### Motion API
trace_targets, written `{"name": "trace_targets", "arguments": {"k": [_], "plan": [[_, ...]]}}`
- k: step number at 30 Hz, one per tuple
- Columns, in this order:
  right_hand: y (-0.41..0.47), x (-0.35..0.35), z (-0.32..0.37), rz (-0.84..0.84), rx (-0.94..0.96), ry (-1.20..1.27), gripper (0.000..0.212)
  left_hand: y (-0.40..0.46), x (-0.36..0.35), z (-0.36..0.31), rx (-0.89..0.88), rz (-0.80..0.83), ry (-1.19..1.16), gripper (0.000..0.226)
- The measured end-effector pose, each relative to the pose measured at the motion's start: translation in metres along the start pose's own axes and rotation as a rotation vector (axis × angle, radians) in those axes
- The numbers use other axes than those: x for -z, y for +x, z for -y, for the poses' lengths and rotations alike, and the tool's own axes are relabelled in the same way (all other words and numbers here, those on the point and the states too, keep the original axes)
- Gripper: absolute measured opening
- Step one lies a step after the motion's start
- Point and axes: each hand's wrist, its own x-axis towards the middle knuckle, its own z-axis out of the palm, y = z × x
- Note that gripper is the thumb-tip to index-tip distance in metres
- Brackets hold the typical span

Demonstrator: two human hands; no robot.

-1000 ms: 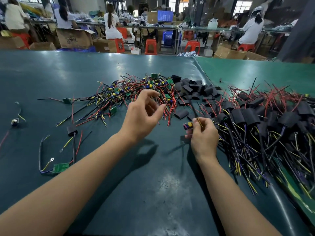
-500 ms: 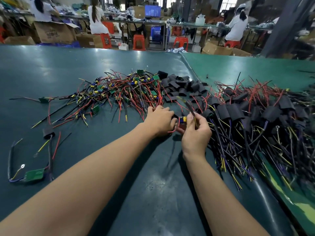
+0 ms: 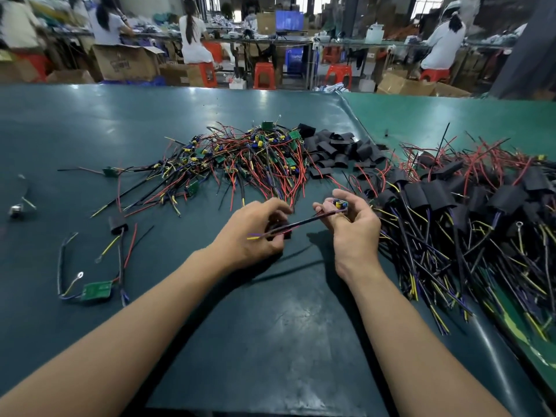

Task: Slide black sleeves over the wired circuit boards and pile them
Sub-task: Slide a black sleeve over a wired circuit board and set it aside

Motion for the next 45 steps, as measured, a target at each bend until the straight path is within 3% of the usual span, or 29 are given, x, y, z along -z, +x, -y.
{"name": "trace_targets", "arguments": {"k": [4,8,16,21,28,36,42,45], "plan": [[0.002,-0.001,-0.001,-0.012,-0.037,0.045,0.033,-0.016,-0.005,0.005,0.073,-0.154,-0.309,0.036],[0.006,0.0,0.001,-0.039,-0.065,0.089,0.033,-0.015,-0.005,0.005,0.038,-0.13,-0.342,0.046],[0.006,0.0,0.0,-0.059,-0.018,-0.003,0.032,-0.013,-0.001,0.017,0.051,-0.274,-0.533,0.061],[0.007,0.002,0.0,-0.102,0.026,-0.103,0.032,-0.014,0.0,0.018,0.015,-0.323,-0.544,0.061],[0.002,0.004,0.003,-0.047,0.117,-0.218,0.029,-0.017,-0.001,0.016,-0.067,-0.242,-0.36,0.061],[-0.009,-0.011,0.005,0.165,-0.244,0.082,0.013,-0.018,-0.002,0.013,-0.012,-0.337,-0.597,0.072],[-0.011,-0.013,0.006,0.153,-0.261,0.069,0.007,-0.016,-0.002,0.006,0.07,-0.399,-0.746,0.075],[-0.012,-0.013,0.005,0.172,-0.272,0.041,0.009,-0.017,0.0,0.005,0.074,-0.385,-0.726,0.058]]}}
